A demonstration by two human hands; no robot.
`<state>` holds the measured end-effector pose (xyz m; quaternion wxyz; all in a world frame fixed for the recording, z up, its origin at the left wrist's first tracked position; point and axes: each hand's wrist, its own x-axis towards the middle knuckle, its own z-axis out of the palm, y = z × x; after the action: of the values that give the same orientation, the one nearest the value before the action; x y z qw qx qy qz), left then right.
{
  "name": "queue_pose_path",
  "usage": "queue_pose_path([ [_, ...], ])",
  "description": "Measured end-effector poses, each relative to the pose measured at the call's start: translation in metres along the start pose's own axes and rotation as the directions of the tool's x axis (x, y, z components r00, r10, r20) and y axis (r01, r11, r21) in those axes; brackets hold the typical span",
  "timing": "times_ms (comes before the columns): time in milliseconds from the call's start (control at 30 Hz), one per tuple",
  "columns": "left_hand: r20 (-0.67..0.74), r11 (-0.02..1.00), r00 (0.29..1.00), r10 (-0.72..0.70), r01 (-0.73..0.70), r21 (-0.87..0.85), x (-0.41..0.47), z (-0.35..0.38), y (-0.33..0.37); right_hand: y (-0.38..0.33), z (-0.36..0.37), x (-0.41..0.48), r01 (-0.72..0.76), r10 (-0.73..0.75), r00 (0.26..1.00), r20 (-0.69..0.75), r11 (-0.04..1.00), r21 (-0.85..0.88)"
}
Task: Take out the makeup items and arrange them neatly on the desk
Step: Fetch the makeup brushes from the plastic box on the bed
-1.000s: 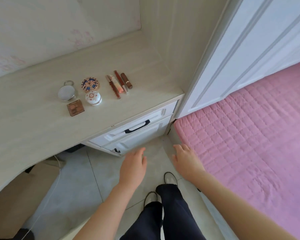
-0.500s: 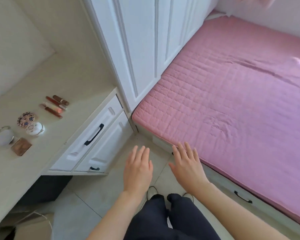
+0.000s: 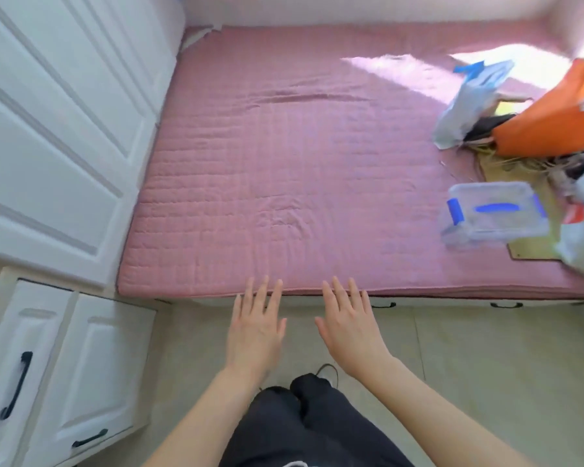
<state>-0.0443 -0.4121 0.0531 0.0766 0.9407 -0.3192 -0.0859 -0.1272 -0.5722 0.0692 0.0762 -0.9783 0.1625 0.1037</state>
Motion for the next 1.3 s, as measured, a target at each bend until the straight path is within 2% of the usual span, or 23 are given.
queue_pose_path([
  [300, 0.018, 0.948, 0.949, 0.315, -0.313, -0.058, 0.061, 0.018, 0.148, 0.127, -0.002, -0.047, -0.317, 0.321, 0.947, -0.029, 0.943, 0.095],
  [433, 0.047, 0.871, 0.870, 0.491, -0.489, -0.046, 0.077, 0.026, 0.198, 0.166, -0.006, -0.068, -0.446, 0.459, 0.888, -0.024, 0.874, 0.193],
  [533, 0.089, 0.790, 0.786, 0.612, -0.612, -0.030, 0.088, 0.033, 0.236, 0.192, -0.011, -0.086, -0.561, 0.584, 0.811, -0.018, 0.787, 0.257],
  [633, 0.134, 0.713, 0.704, 0.698, -0.700, -0.032, 0.096, 0.040, 0.274, 0.216, -0.011, -0.110, -0.650, 0.672, 0.739, 0.046, 0.693, 0.312],
  [833, 0.211, 0.607, 0.583, 0.785, -0.791, -0.073, 0.119, 0.052, 0.348, 0.268, -0.013, -0.139, -0.766, 0.800, 0.590, 0.106, 0.514, 0.385],
  [967, 0.234, 0.578, 0.546, 0.805, -0.811, -0.095, 0.147, 0.063, 0.397, 0.314, -0.020, -0.139, -0.804, 0.845, 0.523, 0.114, 0.445, 0.394],
  [1100, 0.234, 0.539, 0.505, 0.830, -0.835, -0.108, 0.184, 0.066, 0.449, 0.364, -0.033, -0.130, -0.816, 0.858, 0.500, 0.117, 0.421, 0.396],
  [1300, 0.236, 0.516, 0.481, 0.844, -0.849, -0.114, 0.239, 0.073, 0.521, 0.441, -0.048, -0.114, -0.818, 0.871, 0.481, 0.102, 0.403, 0.411],
])
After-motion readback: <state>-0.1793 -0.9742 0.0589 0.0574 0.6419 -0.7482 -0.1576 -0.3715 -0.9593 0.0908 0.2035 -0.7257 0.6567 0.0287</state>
